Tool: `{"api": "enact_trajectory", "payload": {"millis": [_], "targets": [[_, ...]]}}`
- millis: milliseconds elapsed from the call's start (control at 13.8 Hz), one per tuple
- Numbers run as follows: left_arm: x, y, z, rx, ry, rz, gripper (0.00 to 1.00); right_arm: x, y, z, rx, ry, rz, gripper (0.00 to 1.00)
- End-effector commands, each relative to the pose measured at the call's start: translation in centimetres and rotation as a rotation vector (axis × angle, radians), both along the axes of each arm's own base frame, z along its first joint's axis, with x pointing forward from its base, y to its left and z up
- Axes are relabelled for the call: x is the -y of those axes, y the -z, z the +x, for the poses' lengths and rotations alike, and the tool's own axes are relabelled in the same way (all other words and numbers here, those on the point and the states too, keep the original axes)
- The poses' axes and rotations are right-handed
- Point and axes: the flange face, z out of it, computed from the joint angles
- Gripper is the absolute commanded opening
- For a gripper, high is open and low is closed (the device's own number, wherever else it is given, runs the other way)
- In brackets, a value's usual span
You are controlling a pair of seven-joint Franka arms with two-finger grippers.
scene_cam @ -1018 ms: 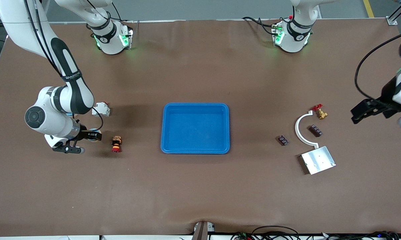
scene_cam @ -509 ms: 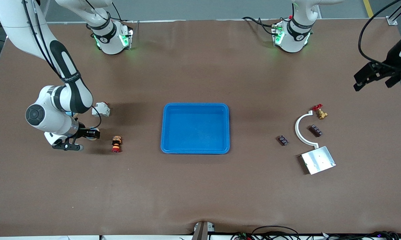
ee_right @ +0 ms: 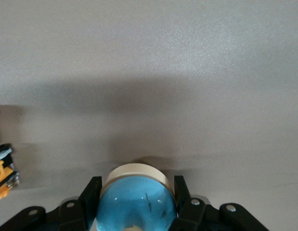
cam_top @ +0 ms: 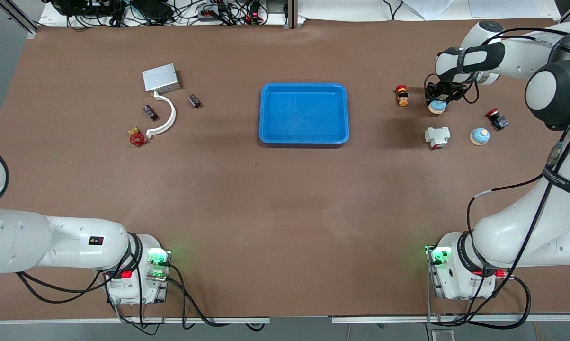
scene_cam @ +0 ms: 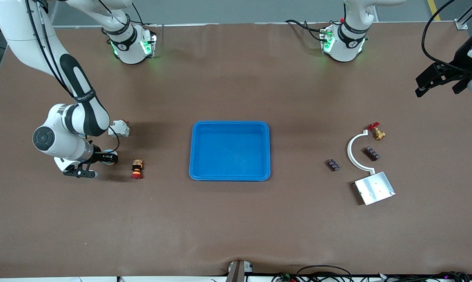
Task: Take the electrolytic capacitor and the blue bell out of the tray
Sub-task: 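Lower the bell beside the orange button and open the right gripper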
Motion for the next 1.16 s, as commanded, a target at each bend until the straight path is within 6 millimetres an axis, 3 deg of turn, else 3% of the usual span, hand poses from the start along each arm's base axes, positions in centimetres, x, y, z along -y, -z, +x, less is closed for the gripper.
{"api": "enact_trajectory", "payload": {"millis": [0,436,509,582,873,1091], "targets": [[0.2,-0.4,-0.3,-0.001,0.005,-0.025,1.00,0.7,0.1,1.0,0.012,-0.002,0.007,0.00],[0.6,-1.1,0.0,0.016,0.014,-0.024,1.00,0.8,1.1,2.2,0.018,0.006,0.009,0.00],[0.6,-1.3,0.1,0.024,0.016,-0.024,1.00,0.8,1.3,2.4,0.017,0.014,0.010,0.06],[0.6,-1.3,0.3,0.022,0.017,-0.024,1.00,0.8,1.5,2.6,0.018,0.021,0.012,0.99],[0.7,-1.1,0.5,0.022,0.013,-0.026,1.00,0.6,-0.4,3.9,0.046,0.011,0.012,1.00],[0.4,-1.6,0.3,0.033,0.007,-0.028,1.00,-0.1,-6.5,4.6,0.050,0.000,0.021,1.00]]}}
